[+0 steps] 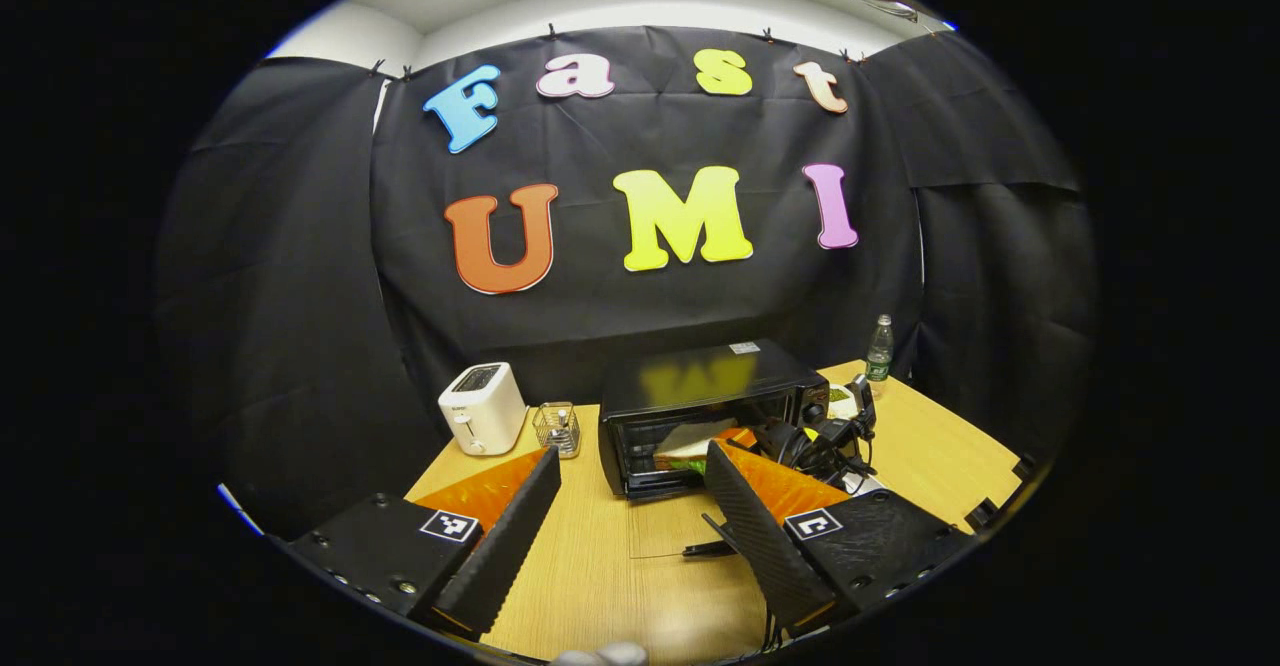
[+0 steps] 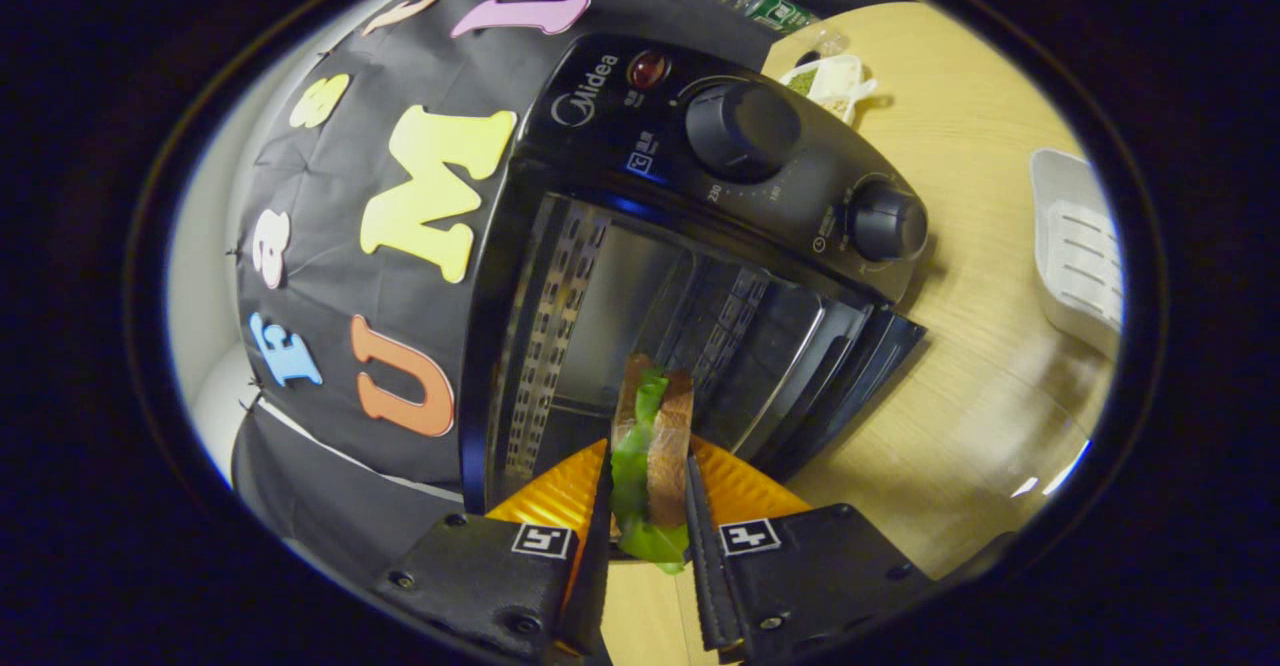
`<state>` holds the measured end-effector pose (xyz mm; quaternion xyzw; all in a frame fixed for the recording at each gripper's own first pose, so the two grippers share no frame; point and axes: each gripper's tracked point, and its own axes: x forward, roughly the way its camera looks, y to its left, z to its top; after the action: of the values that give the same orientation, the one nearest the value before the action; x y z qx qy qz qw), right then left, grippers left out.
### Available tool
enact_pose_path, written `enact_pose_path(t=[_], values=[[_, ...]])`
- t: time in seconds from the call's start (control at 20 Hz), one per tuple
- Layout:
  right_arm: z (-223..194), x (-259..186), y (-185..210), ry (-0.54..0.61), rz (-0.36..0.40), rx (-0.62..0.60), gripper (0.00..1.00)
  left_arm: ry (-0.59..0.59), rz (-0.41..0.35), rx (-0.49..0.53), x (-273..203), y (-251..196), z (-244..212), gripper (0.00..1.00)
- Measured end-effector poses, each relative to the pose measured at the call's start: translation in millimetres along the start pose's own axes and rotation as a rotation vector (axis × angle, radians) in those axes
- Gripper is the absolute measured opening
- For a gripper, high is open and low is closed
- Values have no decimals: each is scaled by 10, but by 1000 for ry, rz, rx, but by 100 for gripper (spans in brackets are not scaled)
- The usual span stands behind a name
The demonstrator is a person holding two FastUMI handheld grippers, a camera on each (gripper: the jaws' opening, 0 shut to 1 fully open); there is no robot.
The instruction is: Open the electric oven with the left hand, put the food in, and close the electric oven.
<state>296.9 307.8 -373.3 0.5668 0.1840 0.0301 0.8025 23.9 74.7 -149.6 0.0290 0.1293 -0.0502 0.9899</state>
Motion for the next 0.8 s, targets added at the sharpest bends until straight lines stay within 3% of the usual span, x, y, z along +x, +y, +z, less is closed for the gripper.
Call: enact_pose_path(t=[0.15, 0.35, 0.45, 0.6, 0.7, 0.75, 0.8], values=[[3, 48, -10, 5, -13, -95, 36, 11, 3, -5, 20, 12, -36, 95], [62, 49, -38, 1, -59, -268, 44, 23, -7, -27, 49, -30, -83, 95], [136, 27, -122, -4, -107, -375, 55, 19, -11, -27, 45, -42, -71, 95], [200, -16, -206, -9, -130, -443, 87, 7, -14, -13, 68, -62, -30, 95], [266, -60, -212, -15, -140, -468, 88, 6, -16, -13, 90, -81, -34, 95], [279, -80, -224, -17, -144, -473, 95, 7, -19, -15, 94, -89, -40, 95], [279, -102, -237, -7, -149, -471, 95, 6, -19, -16, 88, -100, -37, 95]])
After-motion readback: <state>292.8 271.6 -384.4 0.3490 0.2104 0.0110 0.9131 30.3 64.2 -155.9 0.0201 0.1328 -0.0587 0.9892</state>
